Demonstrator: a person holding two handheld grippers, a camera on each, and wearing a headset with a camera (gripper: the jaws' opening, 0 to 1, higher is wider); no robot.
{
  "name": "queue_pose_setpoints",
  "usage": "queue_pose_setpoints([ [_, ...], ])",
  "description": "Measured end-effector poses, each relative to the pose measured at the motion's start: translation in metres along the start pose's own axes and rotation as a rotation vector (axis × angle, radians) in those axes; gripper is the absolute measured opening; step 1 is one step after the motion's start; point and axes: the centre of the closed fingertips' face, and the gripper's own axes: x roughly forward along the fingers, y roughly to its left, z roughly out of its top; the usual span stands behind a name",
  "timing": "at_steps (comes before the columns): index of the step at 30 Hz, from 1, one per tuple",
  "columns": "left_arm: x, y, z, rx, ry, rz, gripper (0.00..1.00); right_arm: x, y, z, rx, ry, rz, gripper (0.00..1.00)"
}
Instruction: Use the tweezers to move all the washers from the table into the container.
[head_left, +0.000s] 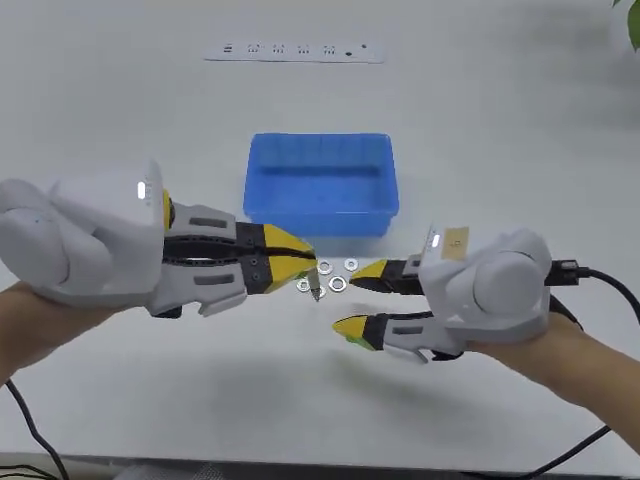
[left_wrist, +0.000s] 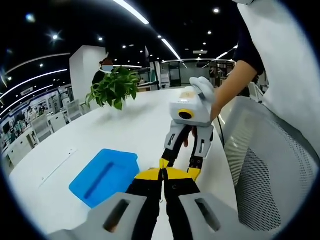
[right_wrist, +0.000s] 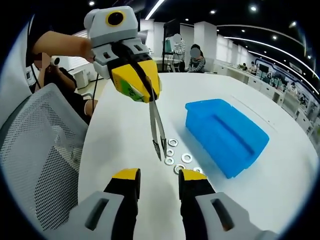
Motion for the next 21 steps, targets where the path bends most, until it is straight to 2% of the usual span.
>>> queue_pose_setpoints([
  [10, 0.0086, -0.0025, -0.0045, -0.005, 0.008, -0.004, 0.04, 0.0002, 0.0054, -0.0089, 0.017, 0.007, 0.015, 0.32],
  [21, 0.0094, -0.002, -0.008, -0.01, 0.006, 0.014, 0.04, -0.0013, 0.0029, -0.0113, 0.03, 0.01, 0.017, 0.32],
])
